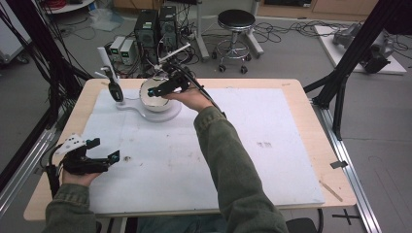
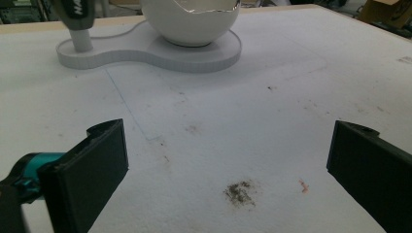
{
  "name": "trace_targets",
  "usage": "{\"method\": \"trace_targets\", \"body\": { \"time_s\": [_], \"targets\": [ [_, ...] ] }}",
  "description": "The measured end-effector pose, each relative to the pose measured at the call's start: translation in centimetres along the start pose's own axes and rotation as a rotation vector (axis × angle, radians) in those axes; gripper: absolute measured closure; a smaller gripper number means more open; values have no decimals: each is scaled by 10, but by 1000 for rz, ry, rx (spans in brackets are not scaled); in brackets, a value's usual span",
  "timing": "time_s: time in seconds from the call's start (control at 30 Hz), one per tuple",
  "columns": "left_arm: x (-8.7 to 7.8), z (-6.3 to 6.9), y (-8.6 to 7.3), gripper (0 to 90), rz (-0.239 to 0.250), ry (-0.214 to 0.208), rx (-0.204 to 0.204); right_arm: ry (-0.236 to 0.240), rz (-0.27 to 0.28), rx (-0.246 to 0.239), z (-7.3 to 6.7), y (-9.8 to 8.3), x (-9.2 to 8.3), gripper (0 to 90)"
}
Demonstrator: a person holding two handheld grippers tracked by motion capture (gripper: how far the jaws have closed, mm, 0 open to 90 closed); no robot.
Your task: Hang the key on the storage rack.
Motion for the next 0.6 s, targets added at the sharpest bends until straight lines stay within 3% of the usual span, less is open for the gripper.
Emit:
{"method": "trace_targets", "body": {
  "time_s": [0.3, 0.6],
  "targets": [
    [1, 2, -2, 17, -25, -3, 14, -30, 15, 32, 10, -24, -19, 5],
    [1, 4, -3, 17, -37, -3, 21, -27, 44, 37, 12, -48, -40, 5]
  ]
}}
Point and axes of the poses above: each handheld gripper's, and its own axes: x roughly forward along the jaws, y roughly out of its top, z roughly to its right, the point moved 5 cm from there along x, roughly forward along the jaws, and after that the axes turned 5 degrees about -x, right-handed, at the moved point
